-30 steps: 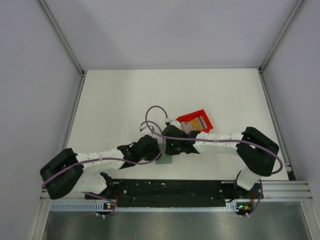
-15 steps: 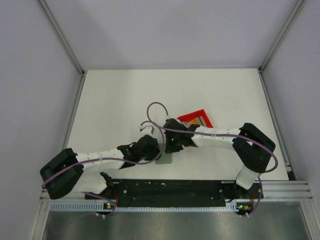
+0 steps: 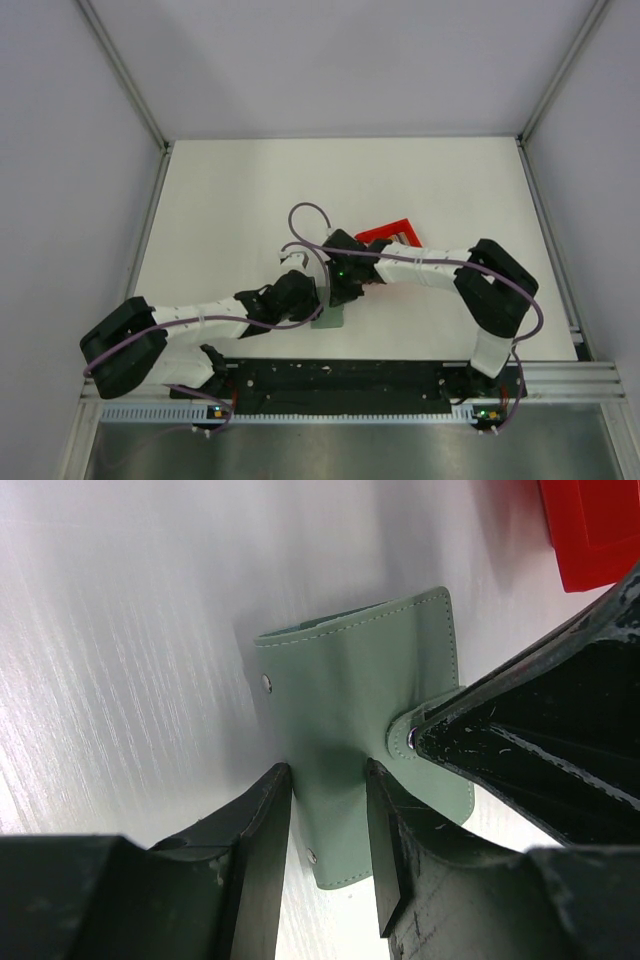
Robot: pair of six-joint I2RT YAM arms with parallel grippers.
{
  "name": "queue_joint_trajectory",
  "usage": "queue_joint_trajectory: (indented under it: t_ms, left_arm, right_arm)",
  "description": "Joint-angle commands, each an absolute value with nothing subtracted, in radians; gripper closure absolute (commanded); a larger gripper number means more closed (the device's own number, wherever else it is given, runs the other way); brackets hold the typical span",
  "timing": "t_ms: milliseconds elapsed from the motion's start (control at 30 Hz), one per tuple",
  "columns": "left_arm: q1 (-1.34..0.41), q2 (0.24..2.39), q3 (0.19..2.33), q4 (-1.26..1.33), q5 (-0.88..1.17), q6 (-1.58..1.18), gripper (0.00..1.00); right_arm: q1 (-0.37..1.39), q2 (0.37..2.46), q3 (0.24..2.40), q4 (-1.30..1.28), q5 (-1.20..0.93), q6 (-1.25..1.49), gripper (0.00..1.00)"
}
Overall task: Put the credit cards into the card holder
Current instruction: Close the card holder at the center of the board.
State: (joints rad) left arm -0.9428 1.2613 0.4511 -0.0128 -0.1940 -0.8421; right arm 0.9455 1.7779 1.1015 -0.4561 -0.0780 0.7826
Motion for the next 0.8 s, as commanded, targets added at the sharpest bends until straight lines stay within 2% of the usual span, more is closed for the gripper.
queue_joint_trajectory:
  t_ms: [0, 267, 533, 767]
  left_arm:
    - [-0.945, 1.278, 0.434, 0.023, -0.166, -0.841, 0.6]
    - [-0.943, 1.278, 0.434, 0.023, -0.164, -0.841, 0.6]
    - [-0.943, 1.27, 0.445, 0.011, -0.175, -0.836, 0.59]
    - [-0.943, 1.266, 0.477, -0.03, -0.184, -0.818, 0.59]
  right_arm:
    - [0.94, 1.907, 1.081, -0.488, 0.031, 0.736, 0.92]
    - [0.933, 1.93, 1.095, -0.511, 0.035, 0.716, 0.92]
    - [0.931, 1.801, 1.112, -0.492, 0.075, 0.667, 0.89]
    - [0.933, 1.7, 1.043, -0.4, 0.074, 0.664, 0.85]
